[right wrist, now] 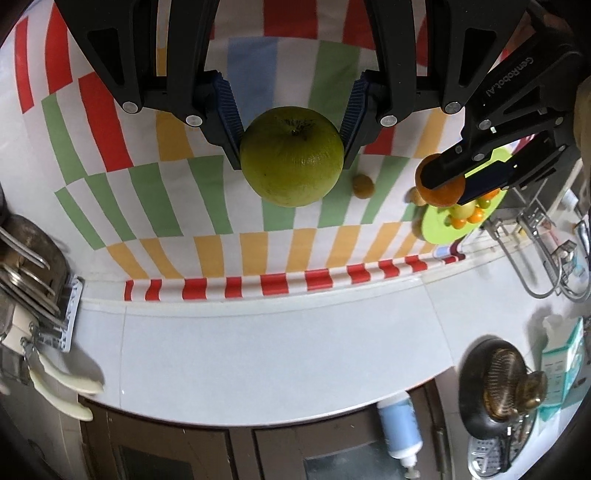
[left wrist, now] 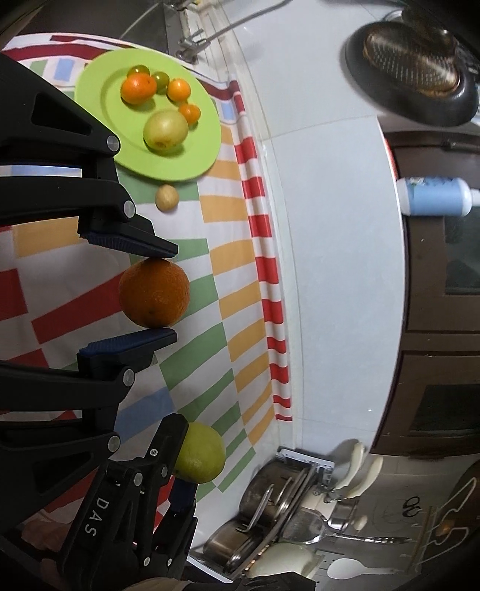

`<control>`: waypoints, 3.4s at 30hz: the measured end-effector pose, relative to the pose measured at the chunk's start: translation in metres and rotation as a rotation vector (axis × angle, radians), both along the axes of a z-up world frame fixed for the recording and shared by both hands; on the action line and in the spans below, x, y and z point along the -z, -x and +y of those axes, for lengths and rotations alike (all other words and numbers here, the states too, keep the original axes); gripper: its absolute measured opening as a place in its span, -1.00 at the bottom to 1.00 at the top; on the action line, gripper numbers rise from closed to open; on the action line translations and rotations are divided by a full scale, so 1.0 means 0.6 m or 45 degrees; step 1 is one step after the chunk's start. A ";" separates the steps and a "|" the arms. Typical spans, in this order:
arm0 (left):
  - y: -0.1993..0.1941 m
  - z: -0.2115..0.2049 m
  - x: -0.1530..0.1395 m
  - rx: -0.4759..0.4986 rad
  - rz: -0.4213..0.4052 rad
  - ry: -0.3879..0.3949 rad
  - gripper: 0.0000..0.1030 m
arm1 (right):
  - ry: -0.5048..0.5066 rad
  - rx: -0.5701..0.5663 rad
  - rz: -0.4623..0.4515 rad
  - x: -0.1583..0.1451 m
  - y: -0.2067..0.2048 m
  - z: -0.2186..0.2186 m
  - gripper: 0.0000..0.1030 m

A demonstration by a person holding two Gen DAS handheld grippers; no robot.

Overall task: Organize fruits
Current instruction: 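Carry the orange and green apple onto the green plate and open both tools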

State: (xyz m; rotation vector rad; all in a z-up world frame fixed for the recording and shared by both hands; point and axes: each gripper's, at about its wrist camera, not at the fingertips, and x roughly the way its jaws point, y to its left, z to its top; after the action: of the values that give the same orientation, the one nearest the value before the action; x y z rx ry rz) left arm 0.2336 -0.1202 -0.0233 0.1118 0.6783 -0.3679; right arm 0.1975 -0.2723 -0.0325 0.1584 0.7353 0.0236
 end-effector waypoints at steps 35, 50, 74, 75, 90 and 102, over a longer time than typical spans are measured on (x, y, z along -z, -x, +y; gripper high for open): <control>0.076 0.197 -0.057 -0.059 -0.084 0.033 -0.25 | 0.027 -0.093 -0.120 -0.068 0.064 0.201 -0.02; 0.055 0.303 -0.050 -0.134 -0.076 0.011 -0.25 | 0.007 -0.169 -0.116 -0.060 0.022 0.303 -0.02; -0.048 0.390 0.036 -0.149 0.107 0.021 -0.25 | -0.004 -0.322 0.037 0.012 -0.096 0.417 -0.02; -0.053 0.391 0.040 -0.150 0.114 0.017 -0.25 | -0.005 -0.328 0.044 0.017 -0.102 0.419 -0.02; -0.108 0.397 0.089 -0.148 0.224 0.013 -0.23 | -0.059 -0.333 0.138 0.067 -0.161 0.420 -0.01; -0.074 0.413 0.035 -0.227 0.103 0.019 0.05 | -0.018 -0.244 0.014 0.025 -0.126 0.405 0.34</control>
State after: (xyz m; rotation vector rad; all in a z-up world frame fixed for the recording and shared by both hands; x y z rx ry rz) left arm 0.2780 0.1275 -0.0442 0.0216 0.7590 -0.2073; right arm 0.2732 -0.0294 -0.0476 0.1015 0.7593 0.2108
